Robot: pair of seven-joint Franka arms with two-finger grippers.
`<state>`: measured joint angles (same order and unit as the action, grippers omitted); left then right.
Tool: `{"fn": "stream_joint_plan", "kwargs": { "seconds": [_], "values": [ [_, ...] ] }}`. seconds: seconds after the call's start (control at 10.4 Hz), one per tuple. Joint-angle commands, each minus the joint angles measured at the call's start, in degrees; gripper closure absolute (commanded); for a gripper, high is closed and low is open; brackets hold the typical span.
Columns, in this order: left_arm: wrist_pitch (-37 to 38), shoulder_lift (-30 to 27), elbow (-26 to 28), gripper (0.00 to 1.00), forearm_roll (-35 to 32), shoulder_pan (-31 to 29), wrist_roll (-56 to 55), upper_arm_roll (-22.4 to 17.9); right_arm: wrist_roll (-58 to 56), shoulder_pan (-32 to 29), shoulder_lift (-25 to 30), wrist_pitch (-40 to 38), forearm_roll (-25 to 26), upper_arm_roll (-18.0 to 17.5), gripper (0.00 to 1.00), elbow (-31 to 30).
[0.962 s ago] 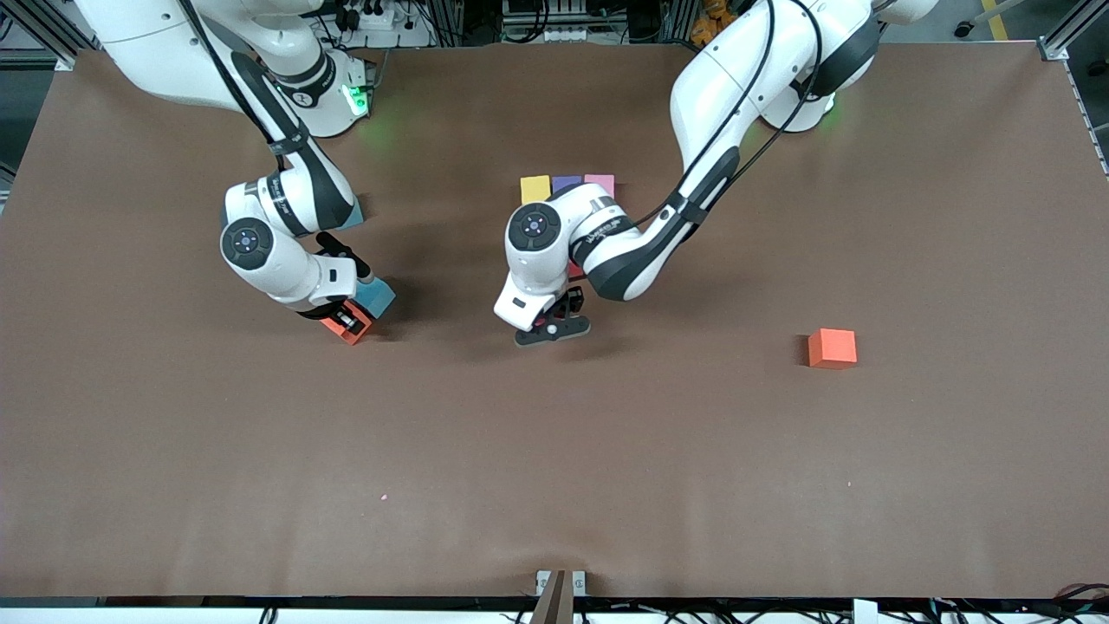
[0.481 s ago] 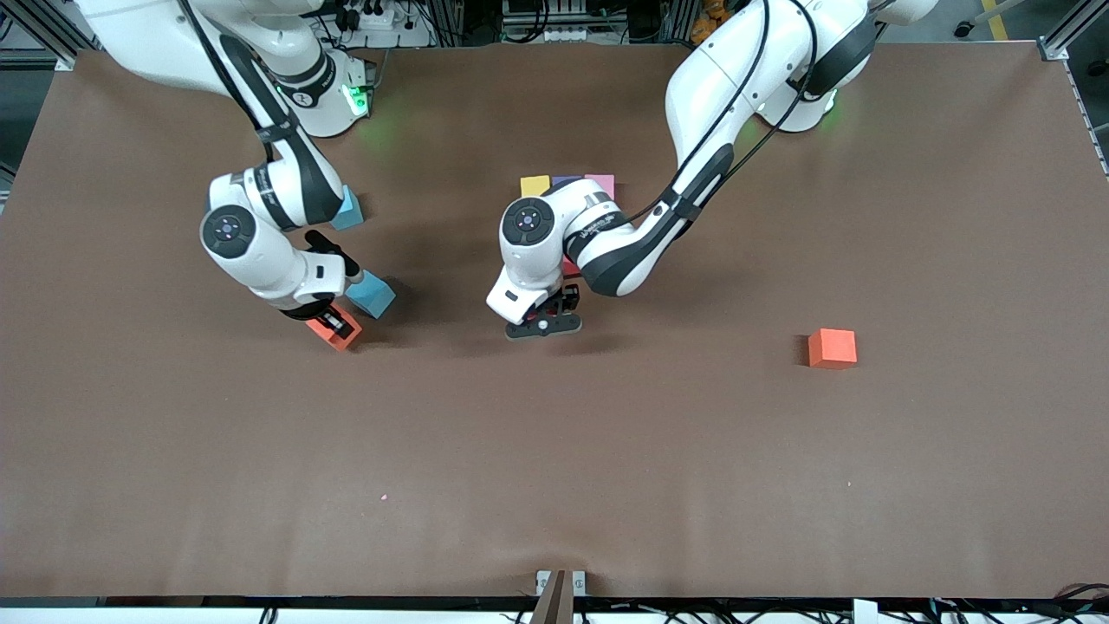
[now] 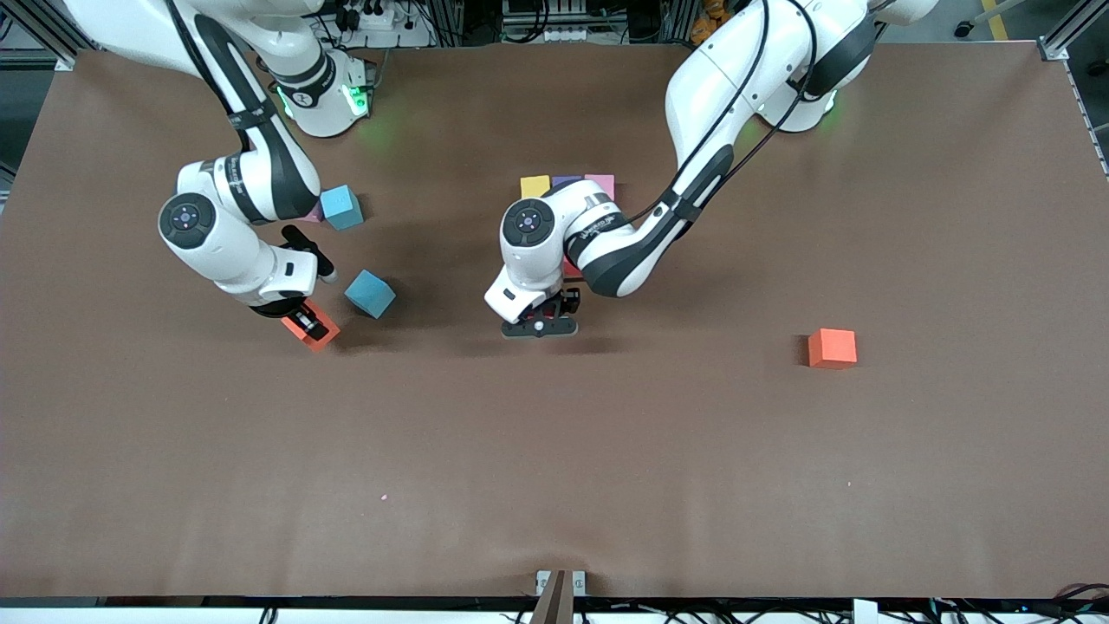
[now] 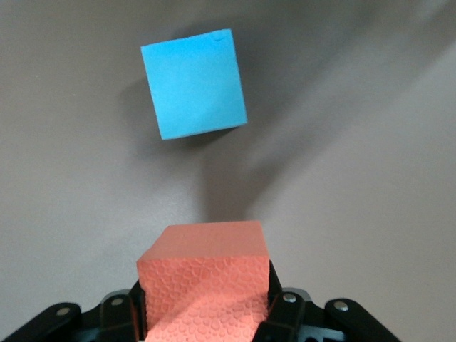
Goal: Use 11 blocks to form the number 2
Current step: 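Lower the pink block into the figure while the right gripper lifts orange, then release the pink block with the left gripper while the right gripper carries orange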
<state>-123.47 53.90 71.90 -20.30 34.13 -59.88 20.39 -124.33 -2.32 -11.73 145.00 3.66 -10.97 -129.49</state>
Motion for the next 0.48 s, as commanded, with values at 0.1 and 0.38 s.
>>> {"fn": "stream_joint_plan", "kwargs": {
  "seconds": [0.1,0.38],
  "values": [
    [1.04,0.41,-1.15,0.44,1.76,1.02,1.7,-0.7,7.39,-0.58,3.12,-2.0,-2.08,-1.6,0.63,0.03],
    [0.95,0.41,-1.15,0.42,1.76,1.2,1.7,-0.7,23.55,0.21,2.94,-2.44,-1.99,-2.04,0.63,-0.14]
  ]
}}
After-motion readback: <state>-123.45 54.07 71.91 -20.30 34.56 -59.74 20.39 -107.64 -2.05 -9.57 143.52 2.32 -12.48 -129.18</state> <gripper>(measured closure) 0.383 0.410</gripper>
